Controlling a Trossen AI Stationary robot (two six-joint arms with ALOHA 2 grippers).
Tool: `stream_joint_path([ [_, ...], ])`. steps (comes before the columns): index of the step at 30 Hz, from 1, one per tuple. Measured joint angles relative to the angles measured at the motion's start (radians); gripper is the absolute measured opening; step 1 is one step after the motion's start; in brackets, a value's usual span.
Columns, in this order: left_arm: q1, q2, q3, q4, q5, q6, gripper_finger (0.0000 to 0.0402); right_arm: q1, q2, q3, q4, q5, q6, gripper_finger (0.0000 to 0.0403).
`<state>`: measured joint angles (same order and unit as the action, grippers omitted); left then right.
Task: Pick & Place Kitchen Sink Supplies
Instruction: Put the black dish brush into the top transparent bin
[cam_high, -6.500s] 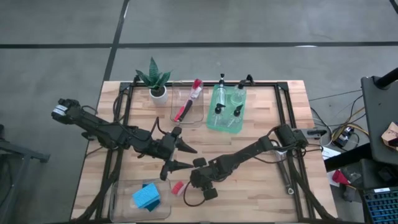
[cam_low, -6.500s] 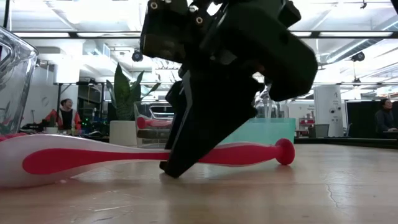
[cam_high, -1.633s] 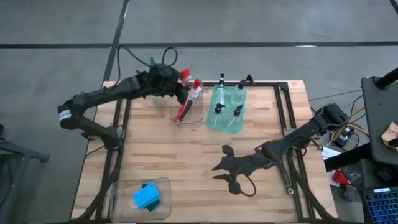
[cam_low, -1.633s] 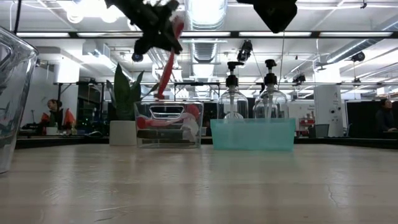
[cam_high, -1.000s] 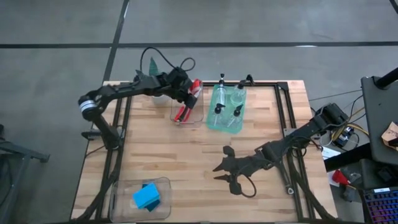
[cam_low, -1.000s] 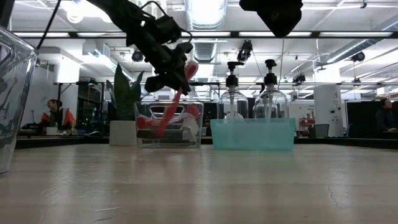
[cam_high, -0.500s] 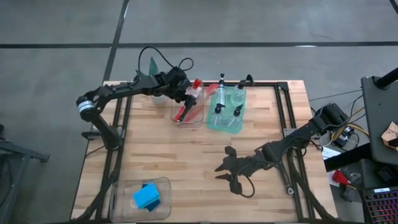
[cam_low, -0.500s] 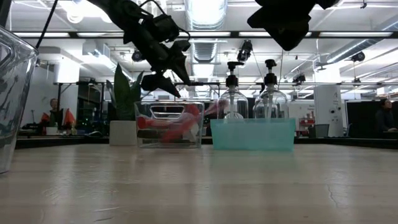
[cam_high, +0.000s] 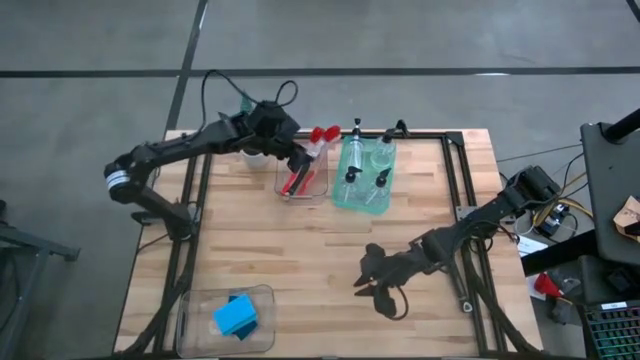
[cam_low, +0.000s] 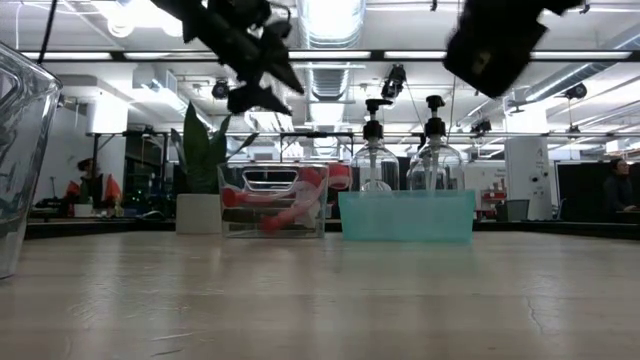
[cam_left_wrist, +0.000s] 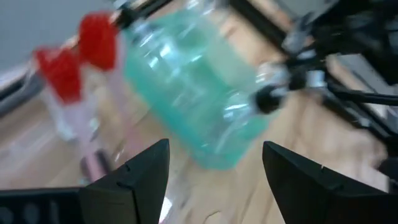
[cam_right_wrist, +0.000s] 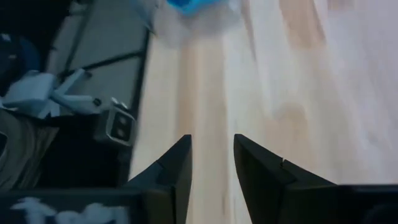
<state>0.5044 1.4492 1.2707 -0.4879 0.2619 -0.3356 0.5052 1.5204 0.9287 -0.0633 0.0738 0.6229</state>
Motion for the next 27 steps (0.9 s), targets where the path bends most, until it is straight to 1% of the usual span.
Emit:
stream_joint_path([
  [5, -0.075, -0.085, -0.04, 0.134, 0.003, 0.039, 0.0248, 0.008, 0.0, 0.0, -0.164, 0.0, 0.177, 0.0106],
  [7, -0.112, -0.118, -0.057, 0.196, 0.002, 0.04, 0.0247, 0.01, 0.0, 0.0, -0.239, -0.032, 0.265, 0.0104],
  [9, -0.156, -0.151, -0.084, 0.274, 0.002, 0.041, 0.0246, 0.01, 0.001, 0.0, -0.307, -0.06, 0.359, 0.0104],
  [13, -0.253, -0.211, -0.168, 0.45, 0.003, 0.063, 0.0246, 0.013, 0.001, 0.0, -0.467, -0.071, 0.538, 0.0104],
  [17, -0.348, -0.263, -0.274, 0.697, 0.003, 0.091, 0.0246, 0.014, 0.001, 0.001, -0.641, -0.07, 0.695, 0.0095],
  [20, -0.418, -0.286, -0.356, 0.894, 0.003, 0.109, 0.0246, 0.012, 0.001, 0.013, -0.802, -0.071, 0.798, 0.008],
  [22, -0.461, -0.289, -0.407, 1.006, 0.003, 0.128, 0.0246, 0.012, 0.001, 0.02, -0.879, -0.072, 0.853, 0.0068],
  [24, -0.496, -0.289, -0.458, 1.111, 0.004, 0.157, 0.0246, 0.012, 0.001, 0.032, -0.937, -0.072, 0.875, 0.0057],
  [27, -0.537, -0.277, -0.519, 1.264, 0.001, 0.182, 0.0246, 0.024, 0.001, 0.038, -0.954, -0.072, 0.869, 0.0045],
])
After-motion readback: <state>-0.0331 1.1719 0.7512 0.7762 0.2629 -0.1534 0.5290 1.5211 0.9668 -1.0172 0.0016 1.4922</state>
